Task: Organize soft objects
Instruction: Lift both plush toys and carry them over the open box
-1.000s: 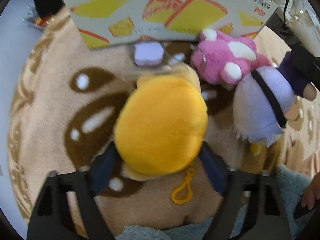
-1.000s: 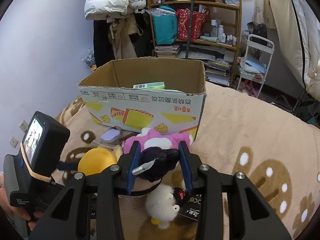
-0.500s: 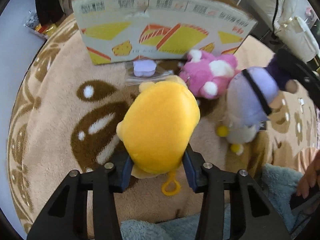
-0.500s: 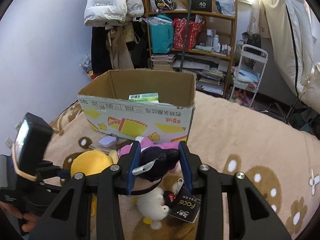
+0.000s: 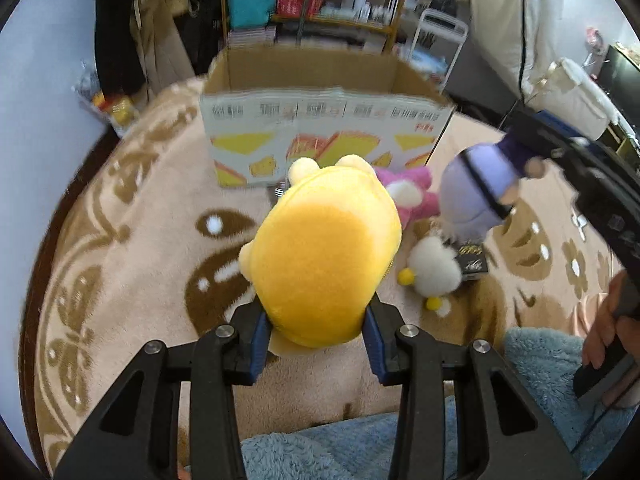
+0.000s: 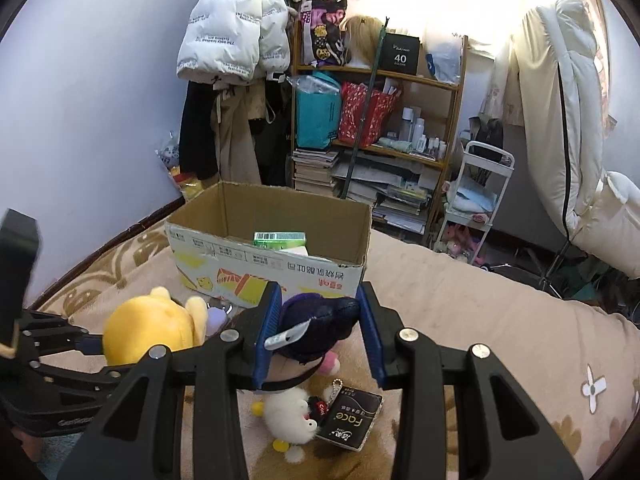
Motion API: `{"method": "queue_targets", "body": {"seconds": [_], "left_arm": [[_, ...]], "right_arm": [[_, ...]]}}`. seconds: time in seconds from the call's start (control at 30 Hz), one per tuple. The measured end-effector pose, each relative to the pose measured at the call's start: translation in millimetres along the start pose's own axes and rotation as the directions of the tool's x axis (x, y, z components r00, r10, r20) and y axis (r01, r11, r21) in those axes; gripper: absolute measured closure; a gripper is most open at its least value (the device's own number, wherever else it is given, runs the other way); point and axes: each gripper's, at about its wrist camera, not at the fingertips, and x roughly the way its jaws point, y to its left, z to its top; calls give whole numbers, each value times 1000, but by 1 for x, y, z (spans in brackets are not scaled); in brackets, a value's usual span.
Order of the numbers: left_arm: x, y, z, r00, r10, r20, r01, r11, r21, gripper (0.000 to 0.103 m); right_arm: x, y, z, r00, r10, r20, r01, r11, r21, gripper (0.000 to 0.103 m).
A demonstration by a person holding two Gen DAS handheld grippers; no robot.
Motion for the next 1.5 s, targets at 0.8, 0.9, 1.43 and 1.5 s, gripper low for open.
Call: {"method": "queue_targets", "body": {"seconds": [0.8, 0.9, 1.43, 1.5], "left_arm": [[-80, 7, 36, 915, 167, 366, -156, 986, -60, 63], [-79, 13, 47, 906, 159, 391, -136, 987, -86, 63], [-40, 14, 113, 890, 198, 410, -192, 980, -54, 62], [-30, 16, 117, 895, 199, 400, -194, 980, -53, 62]], "right_arm": [[-32, -6, 60, 978, -14, 209, 13, 1000, 6, 62], [-29, -4, 68, 973, -20, 228, 22, 1000, -7, 62], [19, -17, 96, 970, -8, 244, 12, 1000, -14, 62], [25, -18, 95, 970, 0, 244, 3, 1000, -15, 62]]}}
